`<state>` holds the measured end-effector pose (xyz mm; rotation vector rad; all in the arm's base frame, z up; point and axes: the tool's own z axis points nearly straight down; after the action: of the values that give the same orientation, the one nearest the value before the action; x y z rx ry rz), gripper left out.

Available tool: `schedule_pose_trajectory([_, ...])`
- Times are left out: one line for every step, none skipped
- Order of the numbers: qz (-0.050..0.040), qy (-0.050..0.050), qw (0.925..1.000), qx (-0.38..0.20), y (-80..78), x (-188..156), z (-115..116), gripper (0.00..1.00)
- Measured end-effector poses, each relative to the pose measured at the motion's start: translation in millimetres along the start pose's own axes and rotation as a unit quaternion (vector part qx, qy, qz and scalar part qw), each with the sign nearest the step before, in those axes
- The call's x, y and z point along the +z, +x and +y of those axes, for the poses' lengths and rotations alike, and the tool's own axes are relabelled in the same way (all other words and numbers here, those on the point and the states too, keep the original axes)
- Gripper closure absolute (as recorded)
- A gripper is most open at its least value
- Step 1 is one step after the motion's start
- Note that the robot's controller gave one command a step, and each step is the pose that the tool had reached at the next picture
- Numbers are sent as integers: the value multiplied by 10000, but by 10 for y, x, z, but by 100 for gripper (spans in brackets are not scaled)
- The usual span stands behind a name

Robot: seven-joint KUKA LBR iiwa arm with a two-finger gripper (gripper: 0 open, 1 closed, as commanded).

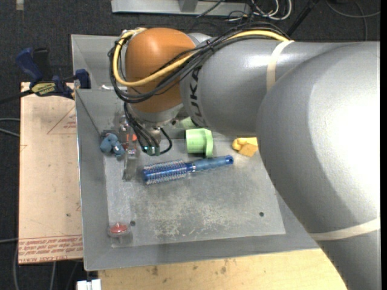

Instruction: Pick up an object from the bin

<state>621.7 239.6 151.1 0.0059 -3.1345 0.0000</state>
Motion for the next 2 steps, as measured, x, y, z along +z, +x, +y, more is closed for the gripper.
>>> schedule_pose_trajectory([-33,-4,9918,1278,26,146,-238,0])
schedule_pose_trajectory([-34,-5,9795,2014,192,133,-532,0])
